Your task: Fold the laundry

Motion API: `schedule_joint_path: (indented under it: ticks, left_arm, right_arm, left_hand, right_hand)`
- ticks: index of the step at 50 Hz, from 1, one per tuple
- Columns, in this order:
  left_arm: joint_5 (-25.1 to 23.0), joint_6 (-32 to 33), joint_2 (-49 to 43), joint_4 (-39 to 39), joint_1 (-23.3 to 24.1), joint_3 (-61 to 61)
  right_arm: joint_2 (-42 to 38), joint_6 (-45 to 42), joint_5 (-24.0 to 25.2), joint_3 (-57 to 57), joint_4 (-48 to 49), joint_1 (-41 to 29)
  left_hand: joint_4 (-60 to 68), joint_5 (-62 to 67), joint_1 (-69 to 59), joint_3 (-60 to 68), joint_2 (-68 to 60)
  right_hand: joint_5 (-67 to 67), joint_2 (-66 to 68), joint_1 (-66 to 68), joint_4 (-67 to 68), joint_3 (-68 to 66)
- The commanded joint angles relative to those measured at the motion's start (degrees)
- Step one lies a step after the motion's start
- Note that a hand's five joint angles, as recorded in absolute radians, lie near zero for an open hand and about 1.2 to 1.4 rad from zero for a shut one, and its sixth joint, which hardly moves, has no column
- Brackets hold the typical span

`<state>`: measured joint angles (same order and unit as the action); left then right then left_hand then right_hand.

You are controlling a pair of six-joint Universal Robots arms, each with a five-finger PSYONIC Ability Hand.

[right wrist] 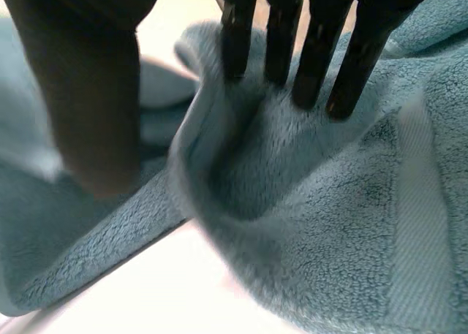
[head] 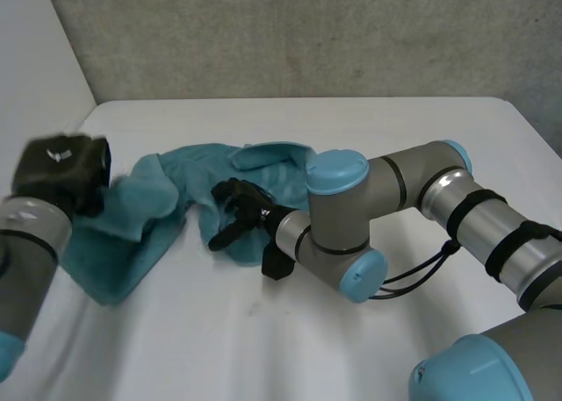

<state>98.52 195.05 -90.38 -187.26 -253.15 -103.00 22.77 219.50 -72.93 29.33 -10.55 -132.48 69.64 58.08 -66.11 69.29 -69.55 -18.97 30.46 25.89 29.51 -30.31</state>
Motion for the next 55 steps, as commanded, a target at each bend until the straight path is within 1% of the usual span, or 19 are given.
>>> schedule_joint_path:
  ticks: [1, 8, 14, 15, 16, 18, 25, 26, 27, 28, 32, 34, 40, 42, 45, 47, 48, 53, 55]
  left_arm:
    - [-2.2, -4.1, 8.8, 0.1, 0.3, 1.2]
    - [-2.4, -6.6, 10.9, 0.1, -1.4, 3.3]
    - [-2.5, -7.1, 10.8, 0.1, -3.6, 7.5]
    - [-2.5, -7.7, 10.8, 0.2, -4.3, 8.7]
    - [-2.5, -7.7, 10.8, 0.2, -4.3, 8.7]
    - [-2.9, -8.5, 10.8, 0.1, -4.3, 9.7]
    - [-4.7, -13.2, 10.8, 0.5, -3.7, 12.0]
    - [-4.8, -13.7, 10.8, 0.6, -3.7, 12.1]
    - [-4.8, -13.7, 10.8, 0.6, -3.7, 12.1]
    - [-4.9, -14.0, 10.8, 0.5, -3.7, 12.2]
    - [-4.9, -14.5, 10.8, 0.5, -2.9, 13.2]
    - [-4.8, -14.8, 10.6, 0.8, -0.7, 15.9]
    - [-4.8, -14.9, 10.6, 2.2, 2.7, 19.8]
    - [-4.7, -14.9, 10.8, 3.0, 4.1, 21.4]
    - [-4.7, -14.9, 11.0, 3.1, 4.8, 22.0]
    - [-4.7, -14.9, 11.9, 3.1, 5.6, 22.4]
    - [-4.7, -14.9, 11.9, 3.1, 5.6, 22.4]
    - [-4.7, -14.8, 13.0, 3.1, 5.6, 22.7]
    - [-4.6, -14.8, 13.0, 3.2, 5.6, 22.8]
  right_arm:
    - [-1.9, -0.7, -3.3, -1.9, 1.8, -0.2]
    - [0.8, -3.7, -8.6, -2.7, 1.4, 0.9]
    - [10.9, -15.7, -13.0, 0.0, 1.2, 4.6]
    - [13.1, -18.6, -13.2, 1.6, 1.2, 6.1]
    - [13.1, -18.7, -13.2, 1.6, 1.2, 6.1]
    - [18.0, -21.8, -13.4, 6.1, 1.8, 7.6]
    - [23.9, -23.2, -12.7, 13.7, 1.6, 8.6]
    - [23.8, -23.1, -13.1, 14.9, 1.0, 8.5]
    - [23.8, -23.1, -13.1, 14.9, 1.0, 8.5]
    - [23.6, -23.2, -13.1, 16.4, 0.7, 8.3]
    - [23.3, -22.8, -13.0, 20.0, -0.2, 8.2]
    - [23.3, -22.3, -12.7, 21.9, 0.1, 7.9]
    - [21.1, -22.0, -12.5, 21.4, 0.2, 7.0]
    - [17.3, -21.1, -11.7, 18.6, 0.3, 4.0]
    - [15.2, -20.1, -11.2, 16.4, 0.3, 3.0]
    - [11.5, -16.8, -9.7, 12.3, 0.0, 2.1]
    - [11.5, -16.7, -9.7, 12.2, 0.0, 2.1]
    - [5.1, -9.9, -5.1, 6.0, 0.1, 0.0]
    - [3.9, -9.2, -4.8, 4.5, 0.1, -0.8]
  left_hand:
    - [10.4, 11.9, -13.9, 10.7, -10.5]
    - [10.4, 11.9, -13.9, 10.7, -10.5]
    - [10.4, 11.9, -13.9, 10.7, -10.5]
    - [10.4, 11.9, -13.9, 10.7, -10.5]
    - [10.4, 11.9, -13.9, 10.7, -10.5]
    - [10.4, 11.9, -13.9, 10.7, -10.5]
    - [10.4, 11.9, -13.9, 10.7, -10.5]
    - [10.4, 11.9, -13.9, 10.7, -10.5]
    - [10.4, 11.9, -13.9, 10.7, -10.5]
    - [10.4, 11.9, -13.9, 10.7, -10.5]
    - [10.4, 11.9, -13.9, 10.7, -10.5]
    - [10.4, 11.9, -13.9, 10.7, -10.5]
    - [10.4, 11.9, -13.9, 10.7, -10.5]
    - [10.4, 11.9, -13.9, 10.7, -10.5]
    - [10.4, 11.9, -13.9, 10.7, -10.5]
    - [10.4, 11.9, -13.9, 10.7, -10.5]
    - [10.4, 11.9, -13.9, 10.7, -10.5]
    - [10.4, 11.9, -13.9, 10.7, -10.5]
    - [10.4, 11.9, -13.9, 10.7, -10.5]
  right_hand:
    - [-50.9, 49.5, 54.0, 50.4, -49.6]
    - [-51.0, 49.5, 54.1, 50.5, -49.7]
    - [-51.0, 49.5, 54.1, 50.5, -49.7]
    - [-51.0, 49.5, 54.1, 50.5, -49.7]
    - [-51.0, 49.5, 54.1, 50.5, -49.7]
    - [-51.0, 49.5, 54.1, 50.5, -49.7]
    - [-51.0, 49.5, 54.1, 50.5, -49.7]
    - [-21.1, 19.6, 24.2, 20.6, -19.8]
    - [-20.8, 19.3, 23.9, 20.3, -19.5]
    - [6.7, -8.2, -3.6, -7.2, 8.0]
    - [6.9, -8.4, -3.9, -7.5, 8.3]
    - [8.8, -10.3, -5.7, -9.3, 10.1]
    - [10.5, -12.0, -7.4, -11.0, 11.8]
    - [13.7, -15.1, -10.6, -14.2, 15.0]
    - [14.3, -15.8, -11.3, -14.9, 15.7]
    - [14.3, -15.8, -11.3, -14.9, 15.7]
    - [14.3, -15.8, -11.3, -14.9, 15.7]
    - [13.7, -15.2, -10.6, -14.2, 15.0]
    - [12.7, -14.2, -9.6, -13.2, 14.0]
